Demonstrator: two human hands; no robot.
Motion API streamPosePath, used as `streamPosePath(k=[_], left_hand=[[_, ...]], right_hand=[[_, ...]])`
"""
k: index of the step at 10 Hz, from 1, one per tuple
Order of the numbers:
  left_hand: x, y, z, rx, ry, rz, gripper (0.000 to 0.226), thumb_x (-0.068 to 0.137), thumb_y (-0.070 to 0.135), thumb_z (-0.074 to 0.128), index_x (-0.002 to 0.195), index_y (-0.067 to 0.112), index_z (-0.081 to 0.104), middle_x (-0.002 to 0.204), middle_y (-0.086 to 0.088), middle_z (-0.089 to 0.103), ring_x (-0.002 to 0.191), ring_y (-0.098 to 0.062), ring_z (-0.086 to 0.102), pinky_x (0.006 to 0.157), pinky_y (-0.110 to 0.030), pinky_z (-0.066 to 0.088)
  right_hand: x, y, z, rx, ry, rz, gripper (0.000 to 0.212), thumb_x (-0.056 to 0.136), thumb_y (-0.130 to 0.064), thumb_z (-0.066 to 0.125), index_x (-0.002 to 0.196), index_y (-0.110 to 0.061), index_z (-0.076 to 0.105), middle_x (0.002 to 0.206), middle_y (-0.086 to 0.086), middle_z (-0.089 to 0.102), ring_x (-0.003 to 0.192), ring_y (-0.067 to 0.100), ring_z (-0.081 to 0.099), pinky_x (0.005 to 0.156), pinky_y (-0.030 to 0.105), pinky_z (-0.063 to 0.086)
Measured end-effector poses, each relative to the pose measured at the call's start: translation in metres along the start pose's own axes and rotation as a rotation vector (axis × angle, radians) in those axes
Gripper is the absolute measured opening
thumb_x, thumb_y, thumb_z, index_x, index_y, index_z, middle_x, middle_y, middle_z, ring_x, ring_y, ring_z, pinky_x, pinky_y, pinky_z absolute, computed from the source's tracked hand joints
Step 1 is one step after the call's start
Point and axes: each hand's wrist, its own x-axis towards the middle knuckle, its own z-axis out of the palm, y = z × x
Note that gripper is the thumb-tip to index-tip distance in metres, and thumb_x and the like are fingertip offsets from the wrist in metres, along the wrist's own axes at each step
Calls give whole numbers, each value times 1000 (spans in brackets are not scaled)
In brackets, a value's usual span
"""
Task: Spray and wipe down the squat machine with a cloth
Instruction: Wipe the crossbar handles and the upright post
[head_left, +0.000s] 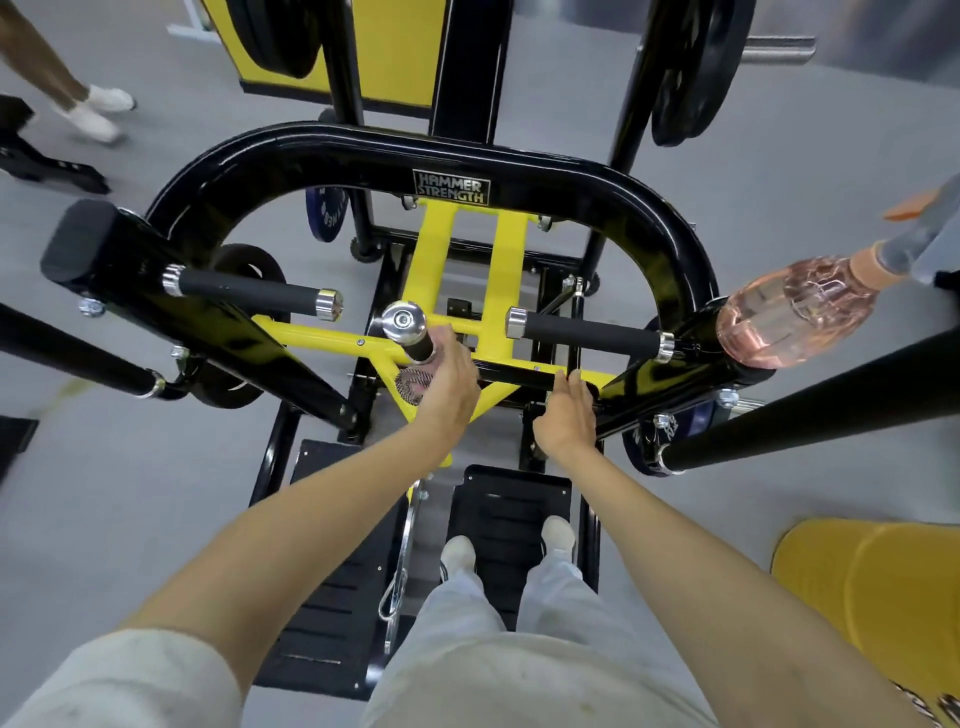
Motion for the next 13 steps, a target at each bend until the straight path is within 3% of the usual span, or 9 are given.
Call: streamPosePath(k=[2,3,4,5,6,7,10,12,13], left_hand=[[-14,-7,82,-526,575,318,28,80,11,64,107,6,67,119,-15,60,97,-28,61,85,-37,51],[-23,-13,91,-1438,483,-24,21,71,-1,71,89,10,70,93,-8,65,75,-9,66,75,-21,42],[-18,-18,88,-2364,99,-659,17,90,0,52,86,9,66,74,-5,64,55,-2,62,50,-18,48],[-11,-27,66,-2803,9,-817,14,92,7,46,87,9,59,72,-12,68,68,-34,64,46,-35,49],[-10,-21,45,-2982,4,-763,23,85,3,45,99,5,63,85,-17,67,74,-32,63,43,-27,41],[-11,-7,43,-2938,-18,-788,40,71,8,50,105,-8,62,100,-29,66,94,-43,62,68,-47,47],[-2,0,28,-2966,-110,-732,34,80,-16,34,70,-4,65,52,-9,65,56,-18,67,60,-28,53],[6,16,25,-3385,-437,-917,31,92,-10,30,93,-3,60,71,-15,70,61,-26,69,48,-29,57],[17,34,8,-3343,-545,-934,38,91,-10,32,117,-1,57,86,-14,68,73,-26,66,54,-28,58]], right_hand=[[-3,-16,5,3,-33,-19,71,92,-2,47,152,-9,10,160,8,1,148,23,0,119,39,16],[-3,-20,7,-57,-49,-51,70,92,-4,48,151,-8,12,160,9,3,148,24,2,118,42,18],[-4,-20,5,-105,-34,-61,68,92,-8,52,150,-7,15,159,12,3,147,27,4,118,43,19],[-7,-18,5,-103,-35,-44,67,93,-7,51,150,-6,16,159,14,1,147,29,4,117,45,20],[-11,-16,6,-104,-48,-38,70,92,-5,50,151,-8,12,159,15,-1,147,30,3,117,45,21],[-11,-12,7,-98,-37,-49,71,92,-4,50,151,-7,12,159,15,-1,147,29,3,117,44,20],[-8,12,-2,-62,-51,-19,73,92,-4,50,152,-7,8,160,11,-1,147,27,2,117,42,22],[-2,24,-12,444,-87,70,80,88,14,38,153,-21,10,149,9,31,131,31,41,84,28,46],[4,30,-18,627,-93,111,81,85,19,33,153,-20,13,152,10,30,138,25,33,97,25,36]])
